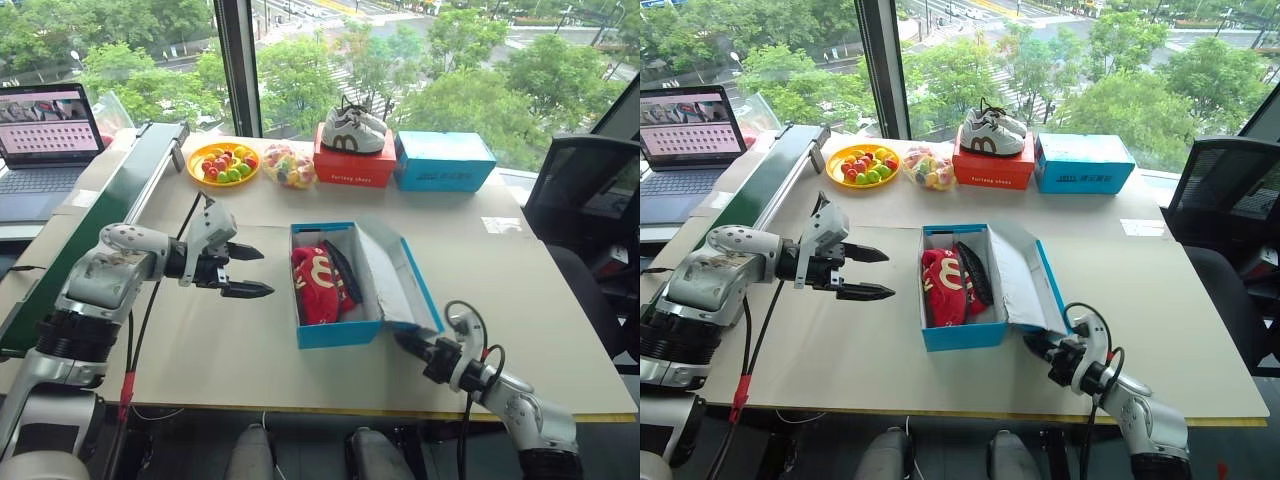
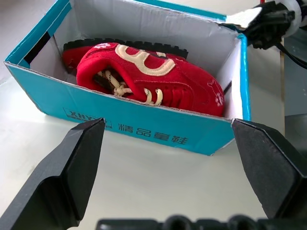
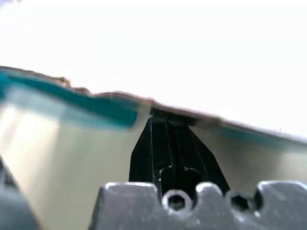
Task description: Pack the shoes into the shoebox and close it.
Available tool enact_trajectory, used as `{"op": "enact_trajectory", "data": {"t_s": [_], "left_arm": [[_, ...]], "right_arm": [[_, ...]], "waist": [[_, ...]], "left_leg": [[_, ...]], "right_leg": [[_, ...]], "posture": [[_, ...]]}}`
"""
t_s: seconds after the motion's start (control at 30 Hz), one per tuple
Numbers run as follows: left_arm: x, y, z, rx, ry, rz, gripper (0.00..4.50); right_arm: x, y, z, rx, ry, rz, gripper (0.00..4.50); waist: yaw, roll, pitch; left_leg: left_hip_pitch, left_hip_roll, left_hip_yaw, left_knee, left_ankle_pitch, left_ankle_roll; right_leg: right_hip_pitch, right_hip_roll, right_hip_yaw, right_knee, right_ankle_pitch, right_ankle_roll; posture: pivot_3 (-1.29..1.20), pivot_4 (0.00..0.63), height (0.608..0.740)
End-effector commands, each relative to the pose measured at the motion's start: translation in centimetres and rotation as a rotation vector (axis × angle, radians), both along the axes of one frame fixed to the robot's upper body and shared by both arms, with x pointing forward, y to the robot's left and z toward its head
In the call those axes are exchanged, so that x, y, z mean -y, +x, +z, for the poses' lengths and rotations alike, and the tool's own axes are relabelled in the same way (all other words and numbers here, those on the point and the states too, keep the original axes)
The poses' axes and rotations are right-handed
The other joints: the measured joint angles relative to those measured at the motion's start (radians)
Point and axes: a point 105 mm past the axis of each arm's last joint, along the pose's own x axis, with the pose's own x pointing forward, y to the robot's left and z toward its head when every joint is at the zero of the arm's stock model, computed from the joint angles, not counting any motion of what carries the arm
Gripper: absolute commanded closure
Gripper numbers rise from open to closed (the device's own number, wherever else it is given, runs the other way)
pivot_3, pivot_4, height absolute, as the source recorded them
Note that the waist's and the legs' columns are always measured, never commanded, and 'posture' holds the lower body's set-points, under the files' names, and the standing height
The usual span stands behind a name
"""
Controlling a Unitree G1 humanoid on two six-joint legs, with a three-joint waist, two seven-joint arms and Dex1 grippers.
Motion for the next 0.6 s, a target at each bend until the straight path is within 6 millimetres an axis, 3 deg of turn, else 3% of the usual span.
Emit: {"op": "enact_trajectory", "data": {"t_s": [0.03,0.2,0.33,0.53,0.6], "left_arm": [[0.0,-0.1,1.7,0.055,-0.001,-0.011,0.0],[0.0,-0.1,1.8,0.056,0.001,-0.008,0.0],[-0.3,-0.2,1.8,0.052,0.001,0.005,0.0],[-1.3,-0.4,1.8,0.053,0.013,0.035,0.0],[-1.4,-0.4,1.7,0.055,0.013,0.042,0.0]], "right_arm": [[3.0,1.1,-0.1,0.015,0.117,-0.199,4.46],[3.0,1.9,3.7,0.17,0.269,-0.207,4.46],[2.0,2.2,9.6,0.336,0.456,-0.119,4.46],[-2.3,0.8,13.9,0.429,0.454,0.116,4.46],[-3.8,0.4,14.5,0.417,0.448,0.19,4.46]], "waist": [[-0.001,0.0,0.0],[0.002,0.003,0.002],[0.0,0.011,0.007],[-0.004,0.013,0.007],[-0.003,0.014,0.007]], "left_leg": [[0.003,0.0,0.0,0.0,0.0,-0.001],[0.004,0.0,0.002,-0.001,-0.001,-0.001],[-0.002,-0.001,0.003,-0.002,0.001,0.001],[-0.002,-0.001,0.0,-0.008,0.005,0.008],[-0.003,-0.001,0.0,-0.011,0.004,0.008]], "right_leg": [[0.001,-0.001,0.0,-0.002,0.001,-0.001],[0.001,-0.003,0.0,-0.004,0.002,-0.003],[-0.001,-0.002,0.001,0.001,0.003,-0.003],[-0.002,0.001,0.001,0.003,0.001,-0.001],[-0.005,0.001,0.001,0.003,0.0,-0.001]], "posture": [[0.0,0.15,0.74],[0.0,0.15,0.74],[0.0,0.15,0.74],[0.0,0.15,0.74],[0.0,0.15,0.74]]}}
